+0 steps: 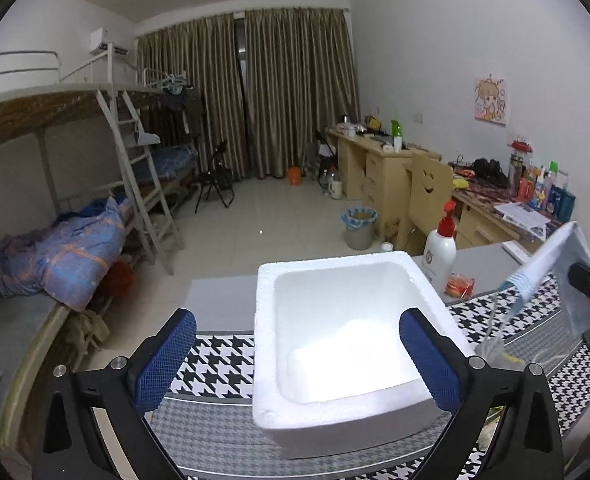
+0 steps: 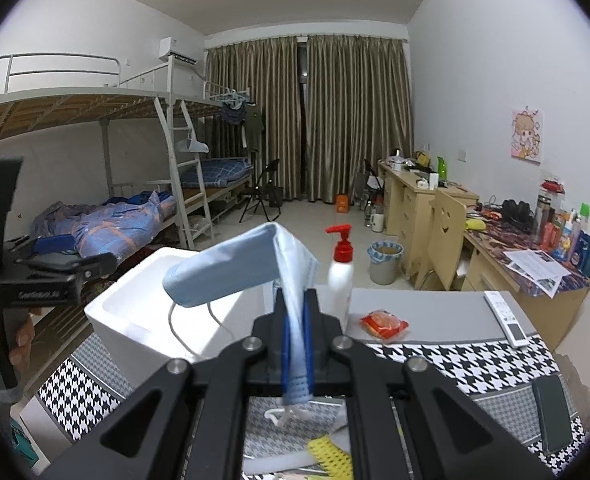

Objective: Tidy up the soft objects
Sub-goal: 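Lower the blue face mask into the foam box and open the right tool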

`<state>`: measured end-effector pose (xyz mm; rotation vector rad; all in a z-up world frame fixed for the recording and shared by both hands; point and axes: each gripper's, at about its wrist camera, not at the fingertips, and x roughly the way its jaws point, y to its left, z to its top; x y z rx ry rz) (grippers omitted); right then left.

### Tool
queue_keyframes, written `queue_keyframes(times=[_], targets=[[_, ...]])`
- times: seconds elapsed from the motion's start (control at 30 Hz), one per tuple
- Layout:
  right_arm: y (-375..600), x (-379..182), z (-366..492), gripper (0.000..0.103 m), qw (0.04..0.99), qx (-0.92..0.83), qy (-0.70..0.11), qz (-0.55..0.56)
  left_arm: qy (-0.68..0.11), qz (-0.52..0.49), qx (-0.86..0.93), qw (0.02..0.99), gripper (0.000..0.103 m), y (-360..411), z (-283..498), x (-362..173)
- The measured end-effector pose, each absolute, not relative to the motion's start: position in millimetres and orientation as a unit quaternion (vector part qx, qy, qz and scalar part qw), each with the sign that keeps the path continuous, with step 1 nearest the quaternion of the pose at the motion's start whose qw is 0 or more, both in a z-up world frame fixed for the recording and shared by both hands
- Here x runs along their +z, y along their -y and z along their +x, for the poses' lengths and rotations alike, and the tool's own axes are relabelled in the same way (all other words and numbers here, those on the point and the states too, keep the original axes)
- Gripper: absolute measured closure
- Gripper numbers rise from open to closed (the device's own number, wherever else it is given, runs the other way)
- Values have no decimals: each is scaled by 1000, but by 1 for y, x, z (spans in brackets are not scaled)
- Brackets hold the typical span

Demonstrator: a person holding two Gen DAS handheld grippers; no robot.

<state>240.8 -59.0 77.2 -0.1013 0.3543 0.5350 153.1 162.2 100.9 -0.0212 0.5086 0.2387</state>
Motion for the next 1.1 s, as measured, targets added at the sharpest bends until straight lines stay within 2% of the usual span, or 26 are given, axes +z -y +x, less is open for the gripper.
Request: queue_keyframes(times=[0.27,1.1], targets=[[46,89,237,94,946,278,-160,-56,-231,-28,140,963,1,-172,133,98],[-25,83,265,94,901,359,-232,-71,-212,-44,190,958,1,-190,97,78]])
